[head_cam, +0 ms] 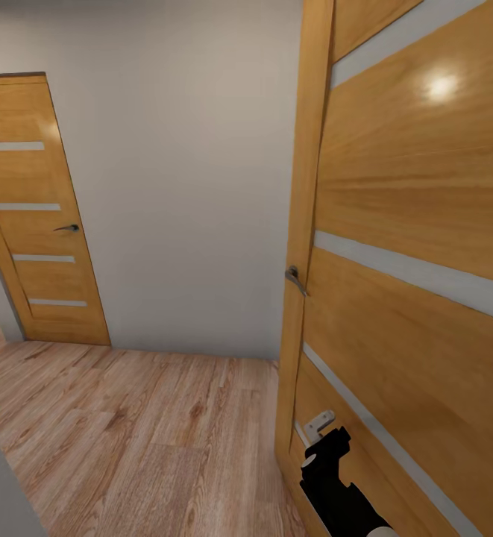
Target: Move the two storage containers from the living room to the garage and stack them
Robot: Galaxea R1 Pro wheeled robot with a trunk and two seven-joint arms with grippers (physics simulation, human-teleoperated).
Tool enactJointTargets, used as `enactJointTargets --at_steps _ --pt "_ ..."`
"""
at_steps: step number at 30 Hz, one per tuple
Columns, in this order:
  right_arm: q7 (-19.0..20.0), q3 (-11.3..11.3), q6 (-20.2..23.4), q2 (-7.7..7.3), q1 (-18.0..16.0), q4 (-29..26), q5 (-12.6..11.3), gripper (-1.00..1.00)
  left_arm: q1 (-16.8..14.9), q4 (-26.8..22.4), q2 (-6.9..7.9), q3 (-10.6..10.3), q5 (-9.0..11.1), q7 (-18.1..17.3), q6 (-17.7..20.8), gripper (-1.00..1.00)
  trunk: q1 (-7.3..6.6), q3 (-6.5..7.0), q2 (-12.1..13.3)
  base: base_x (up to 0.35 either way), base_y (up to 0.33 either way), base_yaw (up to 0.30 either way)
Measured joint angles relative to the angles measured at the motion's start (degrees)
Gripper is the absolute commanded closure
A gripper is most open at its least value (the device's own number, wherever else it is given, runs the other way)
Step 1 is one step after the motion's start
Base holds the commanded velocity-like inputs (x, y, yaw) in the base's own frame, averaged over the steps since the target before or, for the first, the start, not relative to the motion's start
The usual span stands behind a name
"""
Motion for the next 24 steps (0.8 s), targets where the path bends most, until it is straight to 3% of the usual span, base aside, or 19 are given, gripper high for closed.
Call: enactJointTargets --at_steps 24 --pt "0.0 0.0 0.0 0.04 0.0 0.5 0.0 -1.0 0.0 0.0 0.0 0.0 -0.2 -0.1 0.0 -1.0 0.0 0.0 0.0 0.0 0.0 0.0"
